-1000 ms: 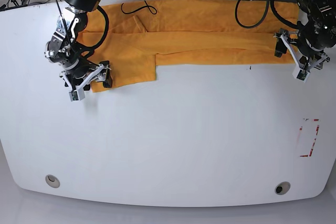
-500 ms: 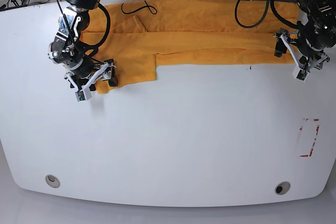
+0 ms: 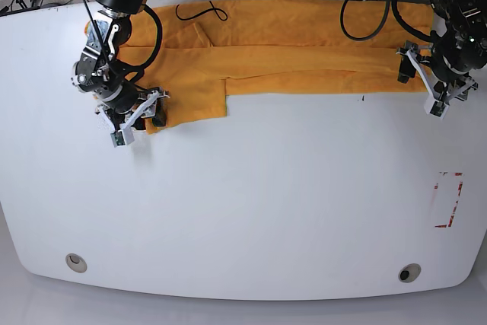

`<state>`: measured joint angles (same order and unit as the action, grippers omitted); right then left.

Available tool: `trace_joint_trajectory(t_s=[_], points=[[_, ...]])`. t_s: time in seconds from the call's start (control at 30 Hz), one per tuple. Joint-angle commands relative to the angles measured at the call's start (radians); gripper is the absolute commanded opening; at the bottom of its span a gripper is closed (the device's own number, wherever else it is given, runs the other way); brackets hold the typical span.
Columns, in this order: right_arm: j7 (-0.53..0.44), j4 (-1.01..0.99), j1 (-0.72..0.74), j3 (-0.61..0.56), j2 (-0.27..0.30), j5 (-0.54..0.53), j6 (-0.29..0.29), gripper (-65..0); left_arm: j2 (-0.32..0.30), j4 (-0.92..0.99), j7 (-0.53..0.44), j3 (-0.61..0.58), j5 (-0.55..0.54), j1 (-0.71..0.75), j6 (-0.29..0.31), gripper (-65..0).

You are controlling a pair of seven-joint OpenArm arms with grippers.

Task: Fold the T-shirt properly
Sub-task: 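Press the right gripper along the folded hem edge to smooth it, then grasp the strip's end with the right gripper and fold it inward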

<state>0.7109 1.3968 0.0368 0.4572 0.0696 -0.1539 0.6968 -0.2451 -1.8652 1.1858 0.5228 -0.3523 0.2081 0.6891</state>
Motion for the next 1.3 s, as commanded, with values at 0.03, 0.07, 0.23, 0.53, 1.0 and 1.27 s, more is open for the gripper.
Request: trace_joint_trajectory(t_s=[0.03,0.07,0.23,0.53,1.0,1.27], points=[[0.046,-0.001,0.002,-0.004,0.006,0.026,0.001,-55.3,-0.015,-0.012,-0.014,0.006,-0.004,-0.005,-0.001,-19.3],[0.046,-0.001,0.002,-0.004,0.006,0.026,0.001,-56.6,-0.015,-0.012,-0.014,0.006,-0.004,-0.005,-0.001,-19.3],[0.046,0.029,0.002,-0.004,0.008,0.026,0.001,-61.4,-0.015,-0.012,-0.014,0.006,-0.004,-0.005,-0.003,-19.3],[0.074,0.249,-0.045,-0.002,-0.021,-0.025,0.001,-65.0,-0.015,-0.012,-0.014,0.004,-0.004,-0.005,-0.006,-19.3],[0.270,0.422,-0.166,-0.002,0.040,-0.474,0.001,-65.0,-0.015,0.060,-0.014,0.003,-0.004,-0.006,-0.006,-19.6],[0.293,0.425,-0.295,-0.010,0.114,-0.772,0.001,-65.0,-0.017,0.063,-0.014,0.004,-0.004,-0.006,-0.006,-19.6]])
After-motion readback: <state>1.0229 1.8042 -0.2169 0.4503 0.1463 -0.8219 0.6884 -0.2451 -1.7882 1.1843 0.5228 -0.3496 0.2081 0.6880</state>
